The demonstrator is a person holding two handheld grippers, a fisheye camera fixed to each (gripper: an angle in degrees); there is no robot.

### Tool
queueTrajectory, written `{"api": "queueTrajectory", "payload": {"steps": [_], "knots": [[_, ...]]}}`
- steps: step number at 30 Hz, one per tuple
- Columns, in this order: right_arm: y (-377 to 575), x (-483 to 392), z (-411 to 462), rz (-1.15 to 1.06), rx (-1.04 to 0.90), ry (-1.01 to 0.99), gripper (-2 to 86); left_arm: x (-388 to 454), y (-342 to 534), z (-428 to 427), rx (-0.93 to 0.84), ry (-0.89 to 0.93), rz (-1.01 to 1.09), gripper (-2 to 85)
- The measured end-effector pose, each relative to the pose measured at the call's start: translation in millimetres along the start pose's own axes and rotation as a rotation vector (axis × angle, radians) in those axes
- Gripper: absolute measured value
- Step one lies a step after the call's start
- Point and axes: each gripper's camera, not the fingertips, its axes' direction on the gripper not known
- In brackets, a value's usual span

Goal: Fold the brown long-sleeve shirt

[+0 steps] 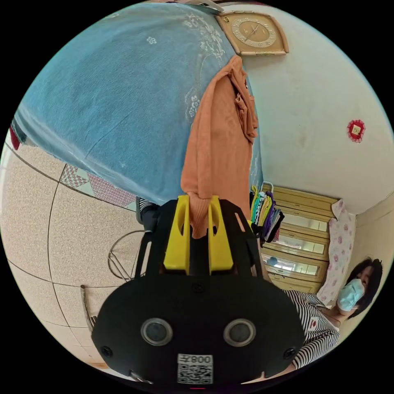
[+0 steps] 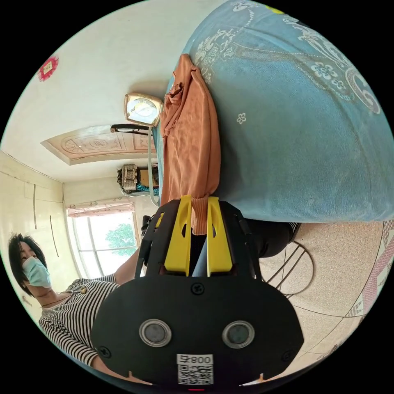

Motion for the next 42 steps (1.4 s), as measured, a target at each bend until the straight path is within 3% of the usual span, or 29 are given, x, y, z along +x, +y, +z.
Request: {"api": "queueTrajectory", "payload": {"steps": [11, 25, 42], "knots": [[48, -97, -75, -0.266, 0.07, -0.038, 5.5, 87, 87, -39, 0.143, 0.243, 0.187, 6.7], [156, -129, -174, -0.396, 0.113, -0.17, 2.6, 146, 230, -76, 0.205, 0.441, 0.341, 6.7], [281, -161, -262, -0.564, 0.139, -0.284, 2.0, 215, 373, -115, 0.247, 0.516, 0.556, 6.7]]}}
